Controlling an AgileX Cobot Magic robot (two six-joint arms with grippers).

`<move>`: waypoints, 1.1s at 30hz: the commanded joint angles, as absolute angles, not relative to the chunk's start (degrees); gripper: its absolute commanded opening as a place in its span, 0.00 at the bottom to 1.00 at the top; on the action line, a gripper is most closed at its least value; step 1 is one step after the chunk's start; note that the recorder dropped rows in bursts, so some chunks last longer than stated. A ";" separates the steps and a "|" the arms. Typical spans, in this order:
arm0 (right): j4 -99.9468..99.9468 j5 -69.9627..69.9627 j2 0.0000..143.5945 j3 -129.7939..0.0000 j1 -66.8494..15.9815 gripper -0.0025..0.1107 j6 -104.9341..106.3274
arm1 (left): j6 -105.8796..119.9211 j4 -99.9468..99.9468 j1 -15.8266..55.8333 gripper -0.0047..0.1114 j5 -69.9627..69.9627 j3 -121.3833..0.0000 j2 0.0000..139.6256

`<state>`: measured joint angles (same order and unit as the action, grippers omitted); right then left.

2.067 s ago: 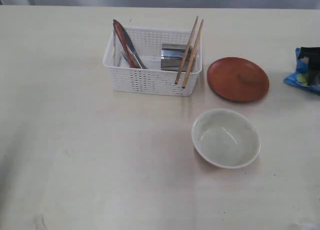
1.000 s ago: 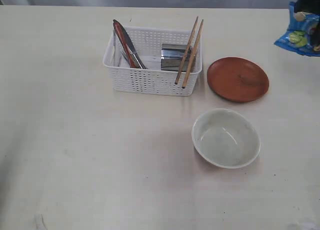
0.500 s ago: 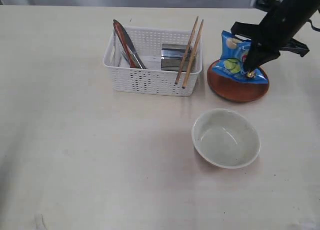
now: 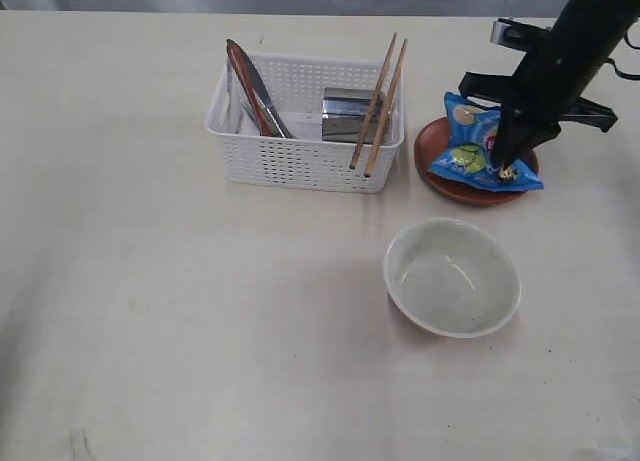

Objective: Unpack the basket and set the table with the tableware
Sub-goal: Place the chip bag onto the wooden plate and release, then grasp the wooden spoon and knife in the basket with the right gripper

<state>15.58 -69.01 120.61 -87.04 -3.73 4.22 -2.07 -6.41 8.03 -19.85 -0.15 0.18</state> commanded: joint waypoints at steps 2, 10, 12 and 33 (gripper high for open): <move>15.54 -69.96 120.77 -88.53 -3.69 0.31 4.39 | -2.37 -5.75 8.03 0.04 -19.72 0.00 0.00; 15.78 -69.96 120.37 -89.24 -3.69 0.66 4.29 | -2.37 -5.75 8.03 0.04 -19.72 0.00 0.00; 15.78 -69.96 119.97 -90.84 -3.59 0.65 4.29 | -2.37 -5.75 8.03 0.04 -19.72 0.00 0.00; 26.03 -69.96 106.18 -102.06 -14.74 0.65 9.91 | -2.37 -5.75 8.03 0.04 -19.72 0.00 0.00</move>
<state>24.88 -69.88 106.90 -100.86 -10.63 8.62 -2.07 -6.41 8.03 -19.85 -0.15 0.18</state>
